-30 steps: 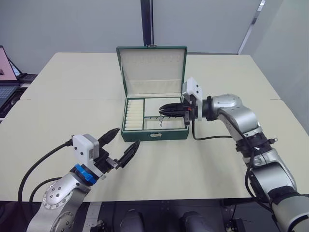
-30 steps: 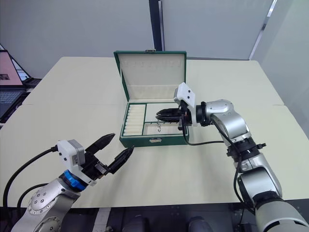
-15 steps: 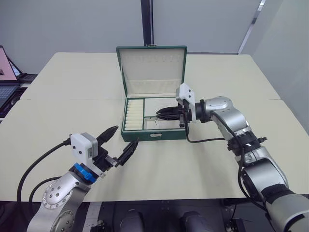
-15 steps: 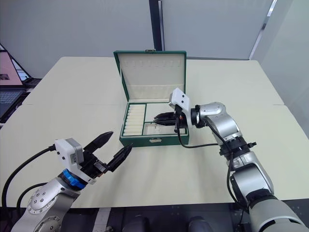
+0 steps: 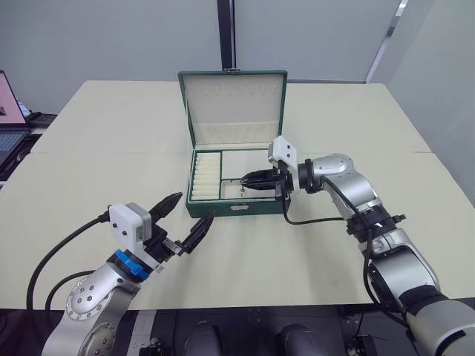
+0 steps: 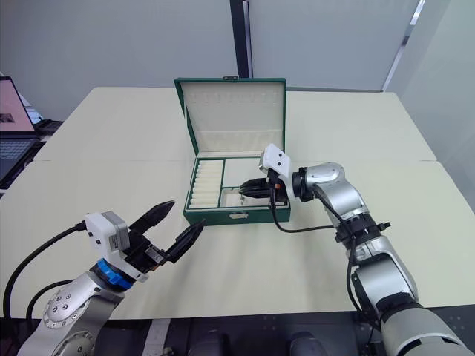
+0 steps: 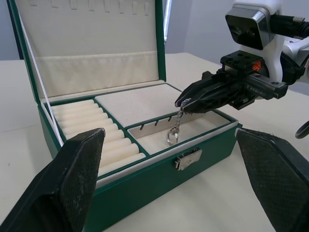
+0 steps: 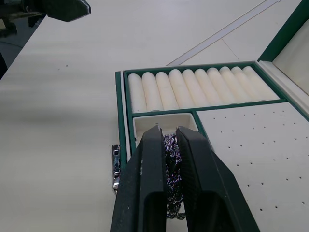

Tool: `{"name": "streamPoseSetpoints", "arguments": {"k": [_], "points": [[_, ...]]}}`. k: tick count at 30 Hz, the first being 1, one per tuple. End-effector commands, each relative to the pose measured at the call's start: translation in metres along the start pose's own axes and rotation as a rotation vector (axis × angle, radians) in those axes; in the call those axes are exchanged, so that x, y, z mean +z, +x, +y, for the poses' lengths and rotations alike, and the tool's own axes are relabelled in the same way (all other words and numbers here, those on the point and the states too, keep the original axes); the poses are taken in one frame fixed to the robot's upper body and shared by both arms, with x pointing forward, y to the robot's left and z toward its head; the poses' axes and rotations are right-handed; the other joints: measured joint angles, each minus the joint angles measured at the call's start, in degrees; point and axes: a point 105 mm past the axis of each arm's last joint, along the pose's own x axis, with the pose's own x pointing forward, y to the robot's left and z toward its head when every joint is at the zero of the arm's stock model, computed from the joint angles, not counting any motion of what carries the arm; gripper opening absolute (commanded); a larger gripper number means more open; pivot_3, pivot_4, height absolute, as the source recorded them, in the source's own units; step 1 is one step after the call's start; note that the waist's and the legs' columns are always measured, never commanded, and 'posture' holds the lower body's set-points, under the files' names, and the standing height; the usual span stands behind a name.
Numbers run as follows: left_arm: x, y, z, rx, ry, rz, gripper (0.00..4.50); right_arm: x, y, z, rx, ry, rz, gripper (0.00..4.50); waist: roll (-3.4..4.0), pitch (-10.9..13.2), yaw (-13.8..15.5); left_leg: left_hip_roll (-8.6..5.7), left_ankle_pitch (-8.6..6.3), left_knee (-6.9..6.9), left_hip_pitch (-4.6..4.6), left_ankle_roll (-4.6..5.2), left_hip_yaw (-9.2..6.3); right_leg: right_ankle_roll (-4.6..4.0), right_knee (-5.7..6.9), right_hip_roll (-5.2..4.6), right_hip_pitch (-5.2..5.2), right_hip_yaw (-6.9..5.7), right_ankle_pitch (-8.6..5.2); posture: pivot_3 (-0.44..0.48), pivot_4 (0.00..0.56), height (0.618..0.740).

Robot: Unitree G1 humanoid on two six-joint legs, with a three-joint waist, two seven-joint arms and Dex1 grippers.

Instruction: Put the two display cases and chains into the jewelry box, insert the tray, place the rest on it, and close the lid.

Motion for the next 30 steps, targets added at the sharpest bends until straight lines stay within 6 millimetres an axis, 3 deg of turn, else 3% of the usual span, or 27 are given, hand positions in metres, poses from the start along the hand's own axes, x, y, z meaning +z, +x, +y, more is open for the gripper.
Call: {"name": "streamPoseSetpoints", "arguments": {"k": [1,16,18,25,30], "points": [[0.014,0.002,-0.009,-0.034,0.027,-0.041,4.50,0.003,-0.005,-0.002,-0.011,-0.016,-0.014,0.13,0.01,0.00,0.00,0.00,0.00,0.00,0.00,0.00,0.00,0.00,0.00,0.00,0.00,0.01,0.00,0.000,0.150,0.740],[0.010,0.008,-0.015,-0.031,0.027,-0.045,4.50,-0.009,-0.008,0.001,0.031,-0.003,0.038,0.13,0.06,0.04,0.01,0.00,0.00,0.00,0.01,0.00,0.03,0.00,-0.01,0.00,0.00,0.03,0.00,0.000,0.150,0.740],[0.010,0.007,-0.014,-0.030,0.028,-0.044,4.50,-0.007,-0.007,0.002,0.026,0.001,0.023,0.85,0.06,0.04,0.00,0.00,0.00,0.00,0.01,0.00,0.04,0.00,-0.01,0.00,0.00,0.04,0.00,0.000,0.150,0.740],[0.015,0.011,-0.008,-0.055,0.048,-0.033,4.50,0.002,-0.018,-0.002,-0.026,0.026,-0.042,2.65,0.06,0.04,0.04,-0.01,0.00,0.00,0.01,0.00,0.03,0.00,0.00,0.00,0.01,0.03,0.00,0.000,0.150,0.740],[0.020,0.011,-0.003,-0.087,0.064,-0.019,4.50,0.011,-0.053,-0.010,-0.105,0.060,-0.117,4.24,0.10,0.10,0.16,-0.01,0.00,0.00,-0.01,-0.01,0.02,0.00,-0.02,-0.01,0.01,0.01,0.00,0.000,0.150,0.740]]}}
